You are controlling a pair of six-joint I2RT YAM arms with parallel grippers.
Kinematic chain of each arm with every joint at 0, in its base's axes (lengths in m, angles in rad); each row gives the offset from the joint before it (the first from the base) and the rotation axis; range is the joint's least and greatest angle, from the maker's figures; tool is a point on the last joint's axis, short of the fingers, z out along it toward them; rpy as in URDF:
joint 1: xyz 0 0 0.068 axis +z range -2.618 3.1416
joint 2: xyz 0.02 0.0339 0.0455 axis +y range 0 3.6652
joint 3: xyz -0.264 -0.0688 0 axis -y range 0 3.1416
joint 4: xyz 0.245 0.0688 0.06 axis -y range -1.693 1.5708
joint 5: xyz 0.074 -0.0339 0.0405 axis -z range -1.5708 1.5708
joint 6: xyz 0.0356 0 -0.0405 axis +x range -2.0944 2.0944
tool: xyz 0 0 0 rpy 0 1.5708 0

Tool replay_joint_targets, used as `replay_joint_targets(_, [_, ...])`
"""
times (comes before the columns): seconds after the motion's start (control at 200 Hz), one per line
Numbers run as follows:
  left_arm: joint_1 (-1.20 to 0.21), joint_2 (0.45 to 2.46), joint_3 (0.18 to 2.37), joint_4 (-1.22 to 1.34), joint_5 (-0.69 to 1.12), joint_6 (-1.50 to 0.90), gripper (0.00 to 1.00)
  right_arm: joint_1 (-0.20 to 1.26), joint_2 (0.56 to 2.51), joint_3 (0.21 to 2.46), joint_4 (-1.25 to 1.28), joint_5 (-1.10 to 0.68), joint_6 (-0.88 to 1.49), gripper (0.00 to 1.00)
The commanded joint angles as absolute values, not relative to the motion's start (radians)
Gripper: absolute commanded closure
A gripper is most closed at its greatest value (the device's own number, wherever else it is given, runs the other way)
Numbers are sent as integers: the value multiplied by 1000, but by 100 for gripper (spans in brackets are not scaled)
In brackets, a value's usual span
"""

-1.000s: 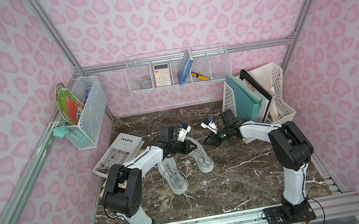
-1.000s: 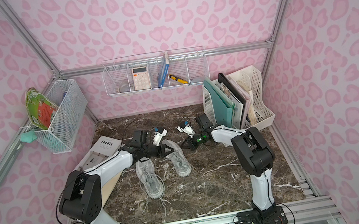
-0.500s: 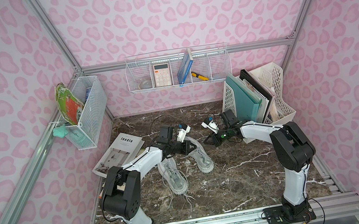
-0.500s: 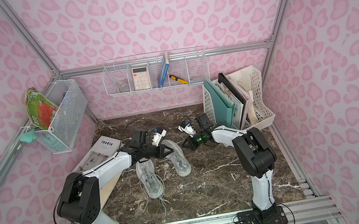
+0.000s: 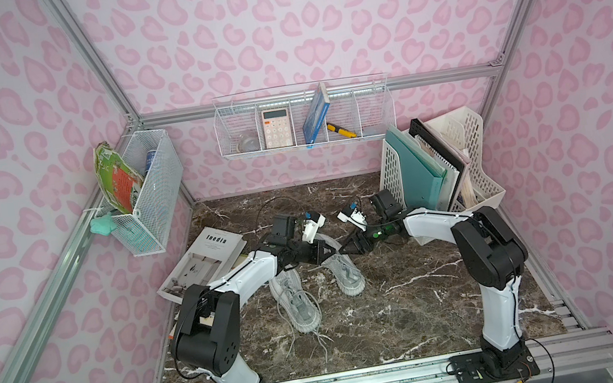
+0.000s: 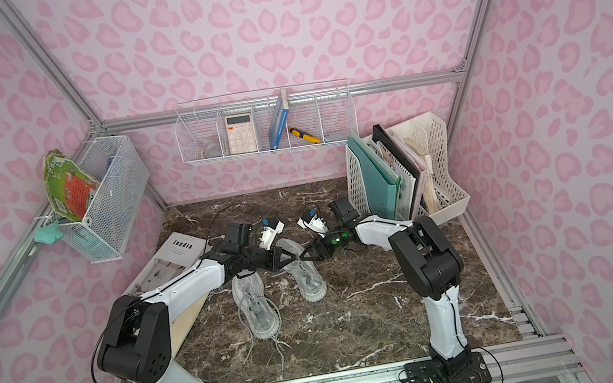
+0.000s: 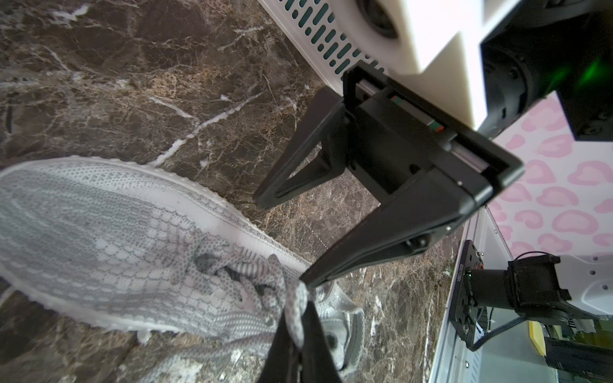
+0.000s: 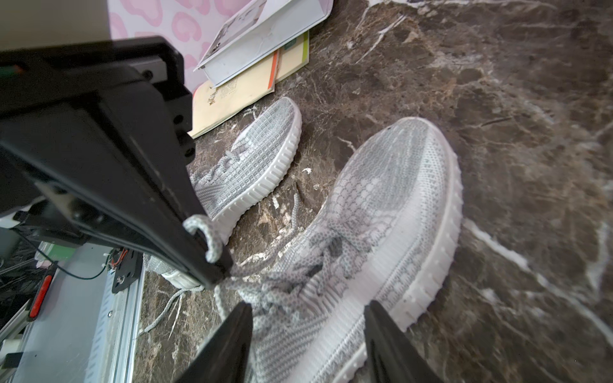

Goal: Tie the shoes
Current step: Cross the shoelace with the shoelace.

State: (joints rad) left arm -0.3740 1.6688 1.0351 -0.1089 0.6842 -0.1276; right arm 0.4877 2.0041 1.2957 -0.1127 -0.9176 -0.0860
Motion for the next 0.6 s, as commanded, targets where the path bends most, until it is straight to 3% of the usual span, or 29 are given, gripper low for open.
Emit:
replay_joint_targets(0.0, [-374,1667,1032,-103,698,-116,100,497,2025,1321,-110,-986,-132,40])
replay_joint_targets(0.22, [-374,1669,1030,-104,698,-114,100,510,2072,1350,-161,-1042,-178,41])
replay_joint_targets(0.33, [-374,1670,1033,-103,698,-115,100,514,2084,1353,-176,-1053,-189,46])
replay_joint_targets(0.495, [-374,1668,1032,-105,698,-114,100,507,2077,1351,-179,-1056,-191,63])
replay_joint_targets(0.595, [-374,1665,1030,-103,698,-114,100,500,2064,1336,-159,-1052,-178,65])
